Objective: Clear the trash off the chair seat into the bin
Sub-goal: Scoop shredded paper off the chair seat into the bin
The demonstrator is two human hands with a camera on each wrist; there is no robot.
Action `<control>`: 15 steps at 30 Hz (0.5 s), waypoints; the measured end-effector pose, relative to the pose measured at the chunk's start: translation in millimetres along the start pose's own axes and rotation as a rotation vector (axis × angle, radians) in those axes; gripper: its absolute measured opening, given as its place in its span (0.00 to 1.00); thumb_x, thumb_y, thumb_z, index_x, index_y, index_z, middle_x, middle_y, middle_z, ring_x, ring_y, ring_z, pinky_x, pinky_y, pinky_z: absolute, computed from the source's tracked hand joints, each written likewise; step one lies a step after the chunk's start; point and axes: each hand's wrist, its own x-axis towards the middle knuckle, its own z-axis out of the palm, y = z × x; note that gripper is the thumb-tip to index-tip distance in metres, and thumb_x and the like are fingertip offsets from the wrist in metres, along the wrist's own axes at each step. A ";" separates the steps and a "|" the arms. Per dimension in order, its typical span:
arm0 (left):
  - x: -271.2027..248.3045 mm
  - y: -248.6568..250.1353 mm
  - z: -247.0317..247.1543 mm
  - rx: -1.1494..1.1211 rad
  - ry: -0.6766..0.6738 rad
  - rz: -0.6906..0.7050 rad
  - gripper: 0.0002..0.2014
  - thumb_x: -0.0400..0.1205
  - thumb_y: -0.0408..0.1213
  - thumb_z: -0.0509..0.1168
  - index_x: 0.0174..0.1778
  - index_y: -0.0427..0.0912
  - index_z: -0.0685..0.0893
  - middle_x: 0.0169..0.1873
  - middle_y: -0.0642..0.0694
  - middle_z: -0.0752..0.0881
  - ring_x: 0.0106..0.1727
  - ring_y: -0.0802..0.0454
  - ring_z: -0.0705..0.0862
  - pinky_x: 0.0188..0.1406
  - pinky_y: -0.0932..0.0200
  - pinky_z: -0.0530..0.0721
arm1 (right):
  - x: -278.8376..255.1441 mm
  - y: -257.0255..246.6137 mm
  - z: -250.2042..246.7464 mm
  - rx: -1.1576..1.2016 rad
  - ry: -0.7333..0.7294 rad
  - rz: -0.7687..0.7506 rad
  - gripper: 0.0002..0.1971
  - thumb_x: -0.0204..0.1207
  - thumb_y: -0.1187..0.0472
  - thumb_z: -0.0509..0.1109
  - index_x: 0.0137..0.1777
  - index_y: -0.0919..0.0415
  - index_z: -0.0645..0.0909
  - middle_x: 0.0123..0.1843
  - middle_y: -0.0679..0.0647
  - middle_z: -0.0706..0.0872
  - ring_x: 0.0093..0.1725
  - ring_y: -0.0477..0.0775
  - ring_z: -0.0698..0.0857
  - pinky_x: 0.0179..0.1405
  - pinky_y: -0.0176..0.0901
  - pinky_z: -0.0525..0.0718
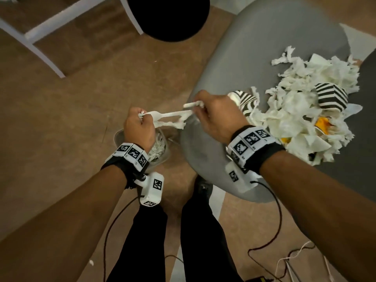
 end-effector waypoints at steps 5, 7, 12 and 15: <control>13.6 -64.4 -29.9 0.017 0.006 -0.156 0.11 0.83 0.36 0.59 0.59 0.37 0.77 0.45 0.44 0.82 0.44 0.42 0.81 0.42 0.54 0.77 | 16.5 -68.9 83.4 0.279 -0.083 0.019 0.10 0.83 0.53 0.64 0.58 0.56 0.82 0.40 0.54 0.89 0.40 0.58 0.87 0.39 0.52 0.85; 17.3 -95.4 -44.9 0.043 0.027 -0.206 0.11 0.83 0.35 0.59 0.61 0.38 0.76 0.47 0.42 0.81 0.45 0.43 0.79 0.44 0.54 0.76 | 20.1 -81.9 115.8 0.333 -0.130 0.093 0.12 0.83 0.52 0.65 0.62 0.54 0.82 0.44 0.56 0.91 0.45 0.59 0.89 0.44 0.51 0.86; 24.1 -150.9 -68.3 0.055 0.019 -0.316 0.11 0.84 0.34 0.59 0.61 0.37 0.75 0.46 0.43 0.82 0.43 0.44 0.80 0.41 0.57 0.74 | 29.3 -83.4 178.1 0.268 -0.443 0.306 0.33 0.81 0.51 0.66 0.85 0.51 0.59 0.62 0.63 0.88 0.62 0.69 0.86 0.61 0.58 0.85; 31.3 -161.5 -66.0 0.034 -0.002 -0.318 0.11 0.83 0.34 0.60 0.60 0.38 0.76 0.44 0.43 0.83 0.42 0.43 0.82 0.39 0.57 0.75 | 31.4 -77.0 187.3 0.144 -0.534 0.304 0.32 0.82 0.54 0.63 0.86 0.55 0.61 0.66 0.64 0.87 0.65 0.70 0.84 0.63 0.52 0.84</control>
